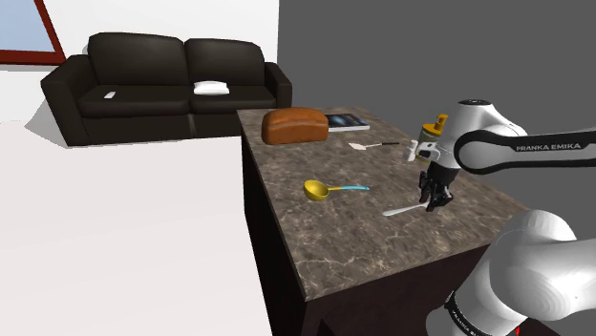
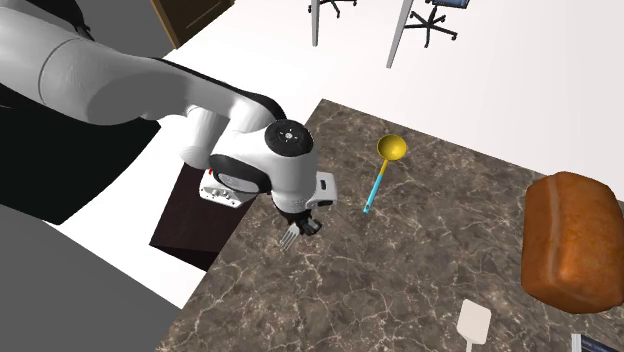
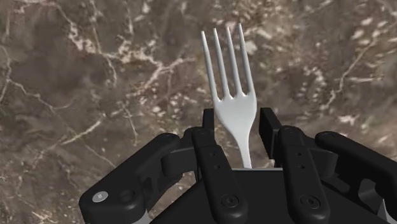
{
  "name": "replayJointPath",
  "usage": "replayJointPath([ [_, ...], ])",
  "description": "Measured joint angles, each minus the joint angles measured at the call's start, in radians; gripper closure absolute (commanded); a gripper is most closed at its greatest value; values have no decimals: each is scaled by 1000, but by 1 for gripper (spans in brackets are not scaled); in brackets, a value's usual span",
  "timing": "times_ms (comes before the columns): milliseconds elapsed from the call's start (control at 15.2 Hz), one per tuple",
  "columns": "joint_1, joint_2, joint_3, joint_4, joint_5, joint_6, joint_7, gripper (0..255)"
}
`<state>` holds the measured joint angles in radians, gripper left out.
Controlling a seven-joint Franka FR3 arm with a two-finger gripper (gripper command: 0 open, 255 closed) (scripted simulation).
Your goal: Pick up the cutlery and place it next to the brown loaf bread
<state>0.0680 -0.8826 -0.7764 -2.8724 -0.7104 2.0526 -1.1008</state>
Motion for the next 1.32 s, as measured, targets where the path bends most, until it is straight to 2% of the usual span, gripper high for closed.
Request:
replayJointPath([
  [1320, 27, -112, 174, 193, 159, -302, -36, 255],
])
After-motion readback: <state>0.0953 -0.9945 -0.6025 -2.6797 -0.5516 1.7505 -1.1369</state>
